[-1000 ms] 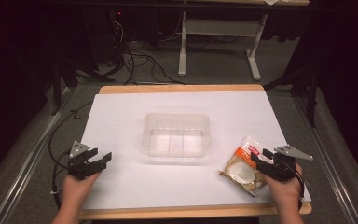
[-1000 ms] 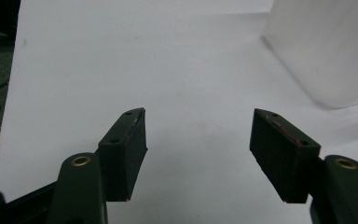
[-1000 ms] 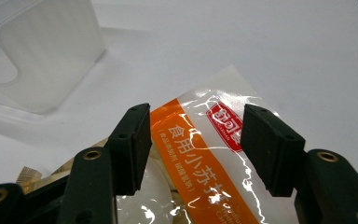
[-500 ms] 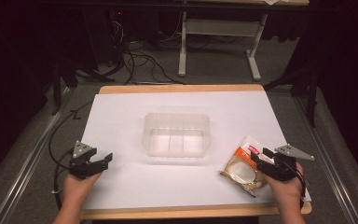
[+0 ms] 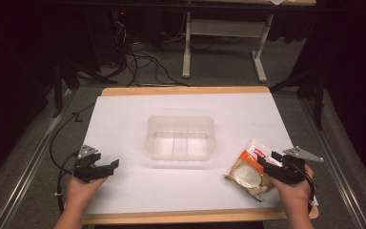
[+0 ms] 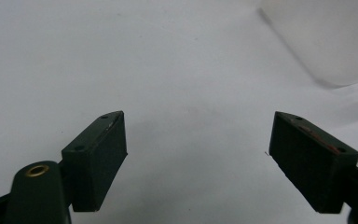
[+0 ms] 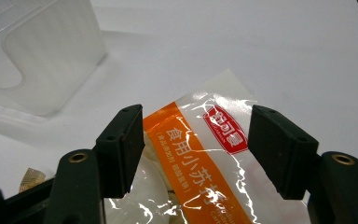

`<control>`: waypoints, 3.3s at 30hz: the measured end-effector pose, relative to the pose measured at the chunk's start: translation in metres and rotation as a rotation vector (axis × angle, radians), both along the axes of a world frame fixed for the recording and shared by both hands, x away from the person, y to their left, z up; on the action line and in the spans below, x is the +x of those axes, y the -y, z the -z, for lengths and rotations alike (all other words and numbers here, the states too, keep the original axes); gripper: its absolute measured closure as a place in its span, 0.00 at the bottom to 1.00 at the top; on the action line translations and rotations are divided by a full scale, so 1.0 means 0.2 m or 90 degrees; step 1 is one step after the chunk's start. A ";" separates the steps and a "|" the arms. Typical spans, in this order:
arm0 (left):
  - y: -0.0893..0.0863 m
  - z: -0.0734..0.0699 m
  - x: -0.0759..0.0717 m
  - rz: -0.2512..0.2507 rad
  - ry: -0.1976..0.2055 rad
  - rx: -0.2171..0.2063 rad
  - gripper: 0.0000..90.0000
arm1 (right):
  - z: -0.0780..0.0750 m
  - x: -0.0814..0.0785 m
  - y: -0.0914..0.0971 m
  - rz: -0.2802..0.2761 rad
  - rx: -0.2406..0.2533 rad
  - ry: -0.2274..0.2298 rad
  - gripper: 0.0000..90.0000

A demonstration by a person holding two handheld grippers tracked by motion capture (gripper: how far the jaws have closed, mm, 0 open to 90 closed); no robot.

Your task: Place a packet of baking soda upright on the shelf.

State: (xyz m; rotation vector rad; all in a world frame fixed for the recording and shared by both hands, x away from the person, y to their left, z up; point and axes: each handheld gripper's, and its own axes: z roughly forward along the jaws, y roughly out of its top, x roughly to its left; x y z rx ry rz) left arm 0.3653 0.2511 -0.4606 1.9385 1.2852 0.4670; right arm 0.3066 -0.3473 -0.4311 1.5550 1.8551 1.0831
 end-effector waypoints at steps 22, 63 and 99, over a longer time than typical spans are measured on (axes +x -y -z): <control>0.05 -0.02 0.01 0.010 0.023 -0.001 0.17 | 0.05 -0.06 0.21 0.103 0.009 -0.028 0.33; 0.07 -0.03 0.02 0.036 0.027 0.004 0.18 | 0.19 -0.04 0.28 0.054 0.109 -0.124 0.92; 0.02 -0.05 -0.05 0.025 0.060 0.003 0.19 | -0.17 -0.04 0.03 -0.052 0.096 0.080 1.00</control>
